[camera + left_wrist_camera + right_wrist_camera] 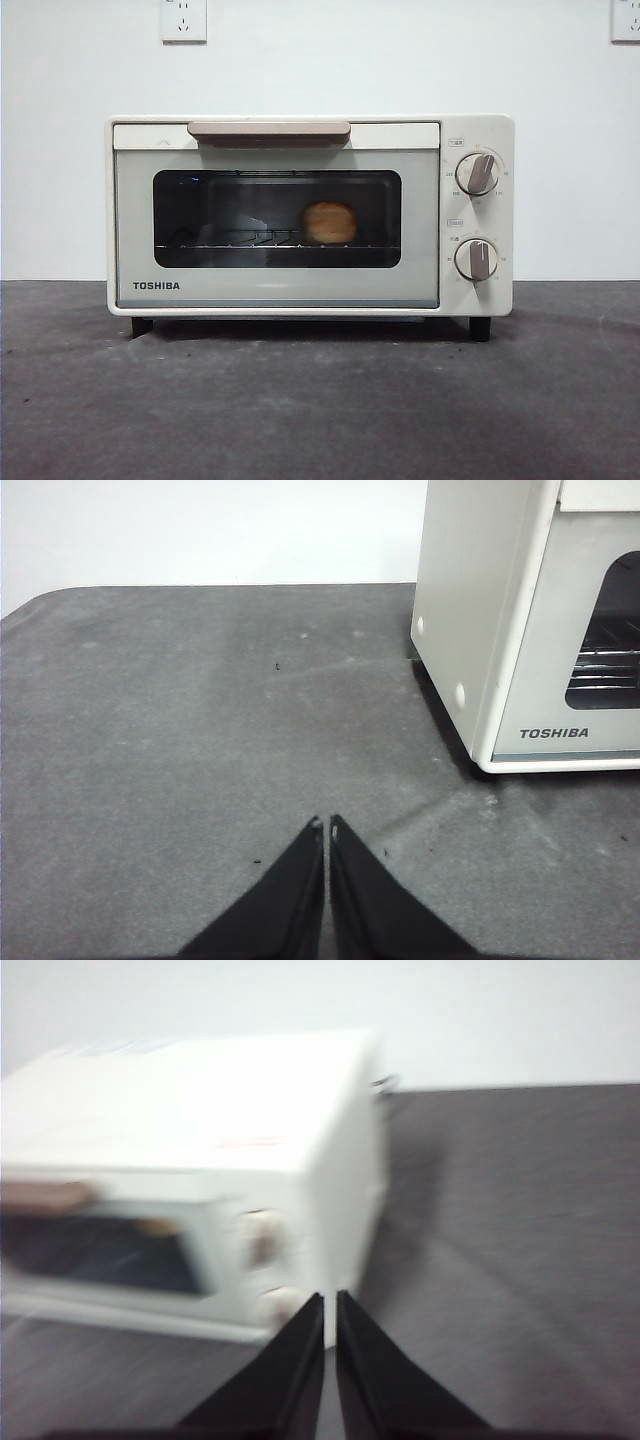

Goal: The left arm flap open the oven, the right arm pick bread and place it into oven, the left arm flap close the oven

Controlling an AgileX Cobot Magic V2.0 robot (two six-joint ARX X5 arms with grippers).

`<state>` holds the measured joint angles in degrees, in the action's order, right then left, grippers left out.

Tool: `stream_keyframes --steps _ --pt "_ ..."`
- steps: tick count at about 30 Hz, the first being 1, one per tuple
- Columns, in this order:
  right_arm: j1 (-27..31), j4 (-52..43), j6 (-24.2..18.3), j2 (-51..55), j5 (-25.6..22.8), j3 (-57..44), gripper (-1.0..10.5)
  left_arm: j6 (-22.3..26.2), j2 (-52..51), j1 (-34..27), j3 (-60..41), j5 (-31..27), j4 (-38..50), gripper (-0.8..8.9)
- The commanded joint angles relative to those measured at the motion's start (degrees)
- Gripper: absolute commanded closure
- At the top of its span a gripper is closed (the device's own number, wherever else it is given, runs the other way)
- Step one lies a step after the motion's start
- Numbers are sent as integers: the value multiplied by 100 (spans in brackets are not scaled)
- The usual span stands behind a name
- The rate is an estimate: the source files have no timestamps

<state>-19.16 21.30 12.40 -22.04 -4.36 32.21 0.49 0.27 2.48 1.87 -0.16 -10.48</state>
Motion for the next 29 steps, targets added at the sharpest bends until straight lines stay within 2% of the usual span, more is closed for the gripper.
stream_keyframes --steps 1,6,13,29 --pt "540 -750 -356 527 -15 -850 930 26 -4 -7 -116 -11 -31 797" --pt "1200 -1241 -901 1342 4 -2020 930 28 -4 -7 -116 -11 -31 797" --pt "1342 -1228 -1335 2026 7 -2863 930 28 -4 -7 -116 -11 -31 797" --pt "1342 -1217 -1353 2184 -13 -3163 930 26 -4 -7 -116 -11 -31 797"
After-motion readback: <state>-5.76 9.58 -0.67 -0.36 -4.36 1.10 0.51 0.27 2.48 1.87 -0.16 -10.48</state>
